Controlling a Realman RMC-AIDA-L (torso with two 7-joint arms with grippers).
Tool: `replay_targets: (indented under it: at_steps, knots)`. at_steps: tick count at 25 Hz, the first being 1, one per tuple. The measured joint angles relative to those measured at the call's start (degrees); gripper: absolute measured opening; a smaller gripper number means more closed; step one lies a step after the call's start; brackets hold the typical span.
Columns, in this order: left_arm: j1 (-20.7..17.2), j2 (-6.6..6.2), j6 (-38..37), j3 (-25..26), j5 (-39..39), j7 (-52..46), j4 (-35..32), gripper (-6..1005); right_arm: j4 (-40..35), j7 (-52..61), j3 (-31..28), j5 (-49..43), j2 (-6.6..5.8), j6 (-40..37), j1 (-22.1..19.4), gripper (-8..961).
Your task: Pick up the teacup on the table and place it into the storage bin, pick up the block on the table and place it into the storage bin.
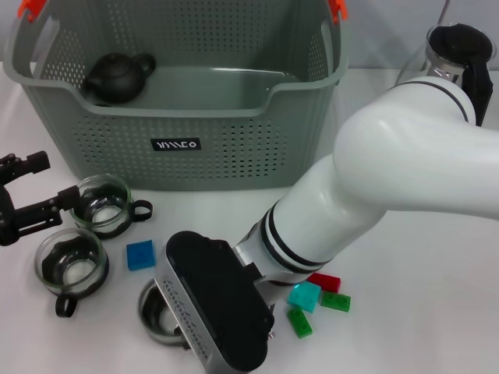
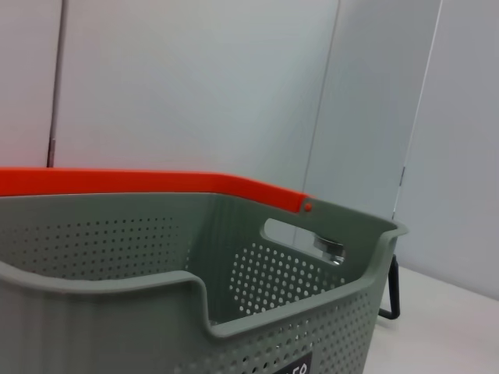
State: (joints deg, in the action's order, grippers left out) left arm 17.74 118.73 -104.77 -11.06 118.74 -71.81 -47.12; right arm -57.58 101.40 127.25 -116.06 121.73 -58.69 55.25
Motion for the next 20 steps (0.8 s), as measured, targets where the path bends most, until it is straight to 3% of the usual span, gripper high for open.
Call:
replay_targets:
  at_steps: [5, 15, 20]
  knots:
    - [0.11, 0.01, 0.09, -0.06, 0.0, 0.0, 0.01, 855, -0.35, 1.49, -0.25, 0.26, 0.0, 0.66, -0.34, 121]
    - [0.1, -0.07, 0.19, -0.07, 0.0, 0.0, 0.26, 856, -1.66, 3.44, -1.79, 0.43, -0.1, -1.18, -0.32, 63]
    - [0.11, -0.08, 0.63, 0.06, 0.0, 0.13, 0.36, 856, -6.93, 6.07, -11.47, 0.78, -0.77, -8.01, -4.12, 63]
